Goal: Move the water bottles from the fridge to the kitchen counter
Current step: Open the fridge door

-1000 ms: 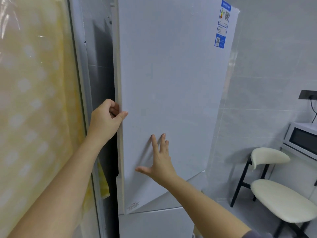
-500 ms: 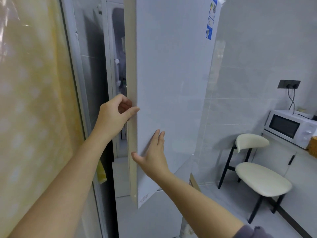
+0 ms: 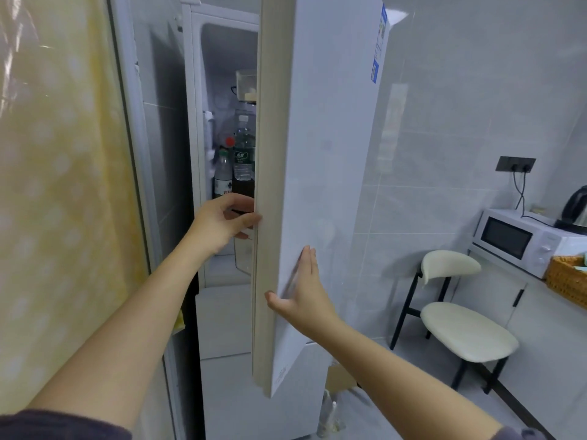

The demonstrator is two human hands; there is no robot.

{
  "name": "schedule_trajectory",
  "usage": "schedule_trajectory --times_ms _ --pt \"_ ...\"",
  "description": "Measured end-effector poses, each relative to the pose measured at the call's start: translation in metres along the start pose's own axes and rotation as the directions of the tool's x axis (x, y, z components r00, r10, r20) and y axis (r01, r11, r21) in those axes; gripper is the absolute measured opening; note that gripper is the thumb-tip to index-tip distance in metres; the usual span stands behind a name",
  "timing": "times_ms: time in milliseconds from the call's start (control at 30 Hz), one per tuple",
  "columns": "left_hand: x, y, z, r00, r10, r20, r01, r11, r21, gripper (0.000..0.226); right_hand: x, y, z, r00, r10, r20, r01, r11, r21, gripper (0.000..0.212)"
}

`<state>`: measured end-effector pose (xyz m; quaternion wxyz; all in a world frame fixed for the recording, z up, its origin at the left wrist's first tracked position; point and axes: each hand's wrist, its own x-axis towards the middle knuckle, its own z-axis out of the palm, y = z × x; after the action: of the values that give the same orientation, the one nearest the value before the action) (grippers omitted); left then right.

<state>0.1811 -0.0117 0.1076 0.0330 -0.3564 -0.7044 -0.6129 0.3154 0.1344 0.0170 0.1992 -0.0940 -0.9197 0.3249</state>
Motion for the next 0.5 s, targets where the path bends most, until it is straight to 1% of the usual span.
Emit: schedule_trajectory --times_ms 100,167,233,300,333,400,433,500 --pt "-0.002 0.006 0.013 1.0 0.02 0.024 -0.02 1.0 0.011 0.024 -0.011 0.013 -0.014 1.0 -0.004 0.001 0.004 1.0 0.018 0.112" --pt "-0.004 0.002 0.019 0.998 0.036 0.045 -0.04 0.996 0.084 0.02 -0.019 0.023 -0.023 1.0 0.002 0.002 -0.002 1.0 0.018 0.112" --pt "-0.005 -0.012 0.021 0.993 0.017 0.12 -0.052 0.955 0.292 0.026 -0.027 0.032 -0.033 1.0 0.012 0.008 -0.012 1.0 0.007 0.111" --pt "-0.007 -0.027 0.024 0.962 -0.031 0.271 -0.108 0.869 0.484 0.033 -0.035 0.039 -0.044 1.0 0.018 0.017 -0.018 1.0 0.007 0.109" --pt "-0.008 -0.034 0.027 0.939 -0.044 0.341 -0.157 0.828 0.539 0.031 -0.039 0.041 -0.05 0.999 0.022 0.024 -0.022 1.0 0.008 0.109" --pt "-0.009 -0.041 0.034 0.909 -0.027 0.416 -0.236 0.789 0.567 0.025 -0.046 0.047 -0.06 0.999 0.036 0.037 -0.036 0.999 0.009 0.108" --pt "-0.01 -0.04 0.039 0.907 -0.011 0.422 -0.253 0.785 0.565 0.024 -0.048 0.05 -0.065 0.999 0.04 0.035 -0.04 0.999 0.007 0.108" --pt "-0.011 -0.036 0.048 0.911 0.01 0.413 -0.263 0.784 0.562 0.031 -0.052 0.058 -0.074 0.999 0.042 0.016 -0.043 0.999 0.007 0.106"
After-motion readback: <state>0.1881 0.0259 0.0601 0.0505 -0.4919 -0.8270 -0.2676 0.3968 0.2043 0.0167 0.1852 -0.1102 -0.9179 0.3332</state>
